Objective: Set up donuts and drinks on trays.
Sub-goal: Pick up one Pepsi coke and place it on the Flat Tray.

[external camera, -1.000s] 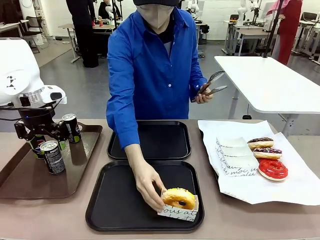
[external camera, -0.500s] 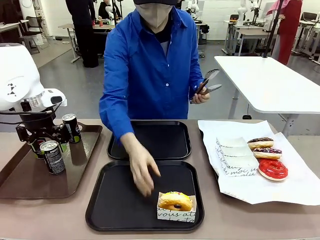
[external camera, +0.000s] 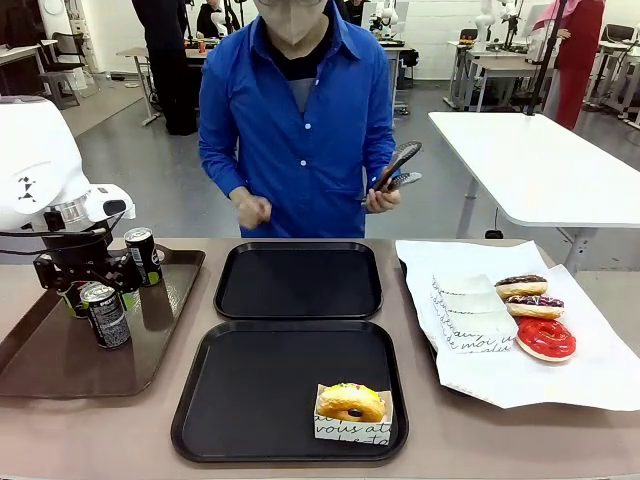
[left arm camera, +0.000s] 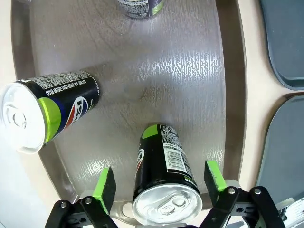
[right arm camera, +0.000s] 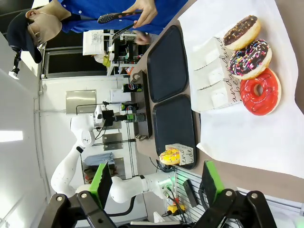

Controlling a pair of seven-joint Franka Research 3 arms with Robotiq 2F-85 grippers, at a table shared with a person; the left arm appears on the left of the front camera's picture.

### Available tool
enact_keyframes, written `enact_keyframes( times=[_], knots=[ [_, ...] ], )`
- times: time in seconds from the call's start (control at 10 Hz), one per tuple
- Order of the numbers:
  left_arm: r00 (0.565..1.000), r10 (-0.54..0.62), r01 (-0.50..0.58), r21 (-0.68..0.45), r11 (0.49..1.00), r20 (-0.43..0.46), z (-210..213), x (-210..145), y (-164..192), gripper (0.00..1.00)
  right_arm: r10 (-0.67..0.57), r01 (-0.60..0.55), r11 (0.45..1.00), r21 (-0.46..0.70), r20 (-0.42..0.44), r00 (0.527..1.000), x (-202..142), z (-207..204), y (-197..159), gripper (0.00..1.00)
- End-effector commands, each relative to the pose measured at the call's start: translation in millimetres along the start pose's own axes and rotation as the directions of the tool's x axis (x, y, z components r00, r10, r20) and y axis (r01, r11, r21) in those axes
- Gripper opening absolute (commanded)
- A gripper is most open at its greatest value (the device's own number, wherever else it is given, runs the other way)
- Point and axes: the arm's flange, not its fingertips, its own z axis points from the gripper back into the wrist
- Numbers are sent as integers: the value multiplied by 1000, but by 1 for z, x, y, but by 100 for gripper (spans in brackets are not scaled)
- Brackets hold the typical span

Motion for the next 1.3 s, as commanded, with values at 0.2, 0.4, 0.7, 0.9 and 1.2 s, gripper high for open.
enact_keyframes(
  times=[0.2, 0.4, 0.7, 0.9, 1.2],
  knots=[
    [1000, 24, -24, 34, 999, 6, -6, 0, -2, 66, 0, 0, 1000, 14, 7, 1000, 0, 1, 0, 100],
    [999, 40, -40, 37, 999, -13, -6, -1, -3, 48, 0, 0, 1000, 14, 7, 1000, 0, 1, 0, 100],
    [998, 50, -49, 49, 998, -23, -5, 0, -2, 25, 0, 0, 1000, 14, 7, 1000, 0, 1, 0, 100],
    [998, 50, -49, 45, 998, -35, 0, 0, -1, 7, 0, 0, 1000, 14, 7, 1000, 0, 1, 0, 100],
    [999, 12, -11, 20, 1000, -49, 65, -26, -5, 7, 0, 0, 1000, 14, 7, 1000, 0, 1, 0, 100]
  ],
)
